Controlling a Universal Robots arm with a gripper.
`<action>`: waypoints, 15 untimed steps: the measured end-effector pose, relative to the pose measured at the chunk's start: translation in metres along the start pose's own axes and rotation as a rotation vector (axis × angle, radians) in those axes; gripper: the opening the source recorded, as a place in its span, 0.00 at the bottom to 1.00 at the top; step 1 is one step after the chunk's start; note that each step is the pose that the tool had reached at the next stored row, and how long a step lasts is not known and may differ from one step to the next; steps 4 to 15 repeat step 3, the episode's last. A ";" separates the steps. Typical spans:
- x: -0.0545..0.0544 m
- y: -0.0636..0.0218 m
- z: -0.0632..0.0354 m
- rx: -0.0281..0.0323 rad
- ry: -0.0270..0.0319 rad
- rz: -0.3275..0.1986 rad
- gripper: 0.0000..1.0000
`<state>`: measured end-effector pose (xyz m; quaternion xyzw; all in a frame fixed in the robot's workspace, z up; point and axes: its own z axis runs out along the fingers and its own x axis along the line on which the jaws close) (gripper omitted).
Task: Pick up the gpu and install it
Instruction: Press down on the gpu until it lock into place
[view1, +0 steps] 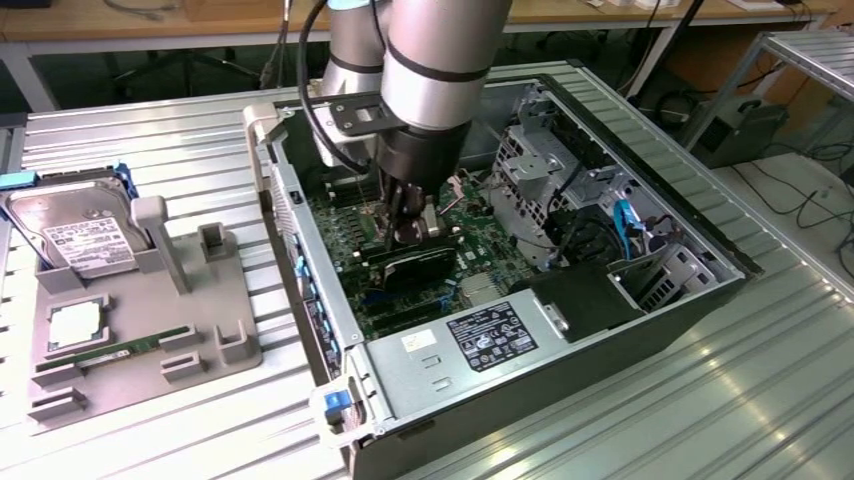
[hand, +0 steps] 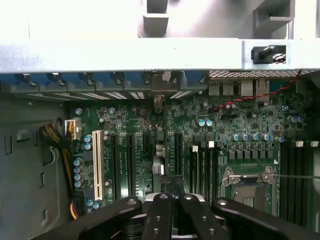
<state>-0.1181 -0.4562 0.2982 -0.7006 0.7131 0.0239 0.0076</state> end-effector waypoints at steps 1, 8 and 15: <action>0.000 0.0000 0.0000 0.0000 0.0001 0.000 0.11; 0.000 0.0000 0.0000 0.0000 0.0001 0.000 0.11; 0.000 0.0000 0.0000 0.0000 0.0001 0.000 0.11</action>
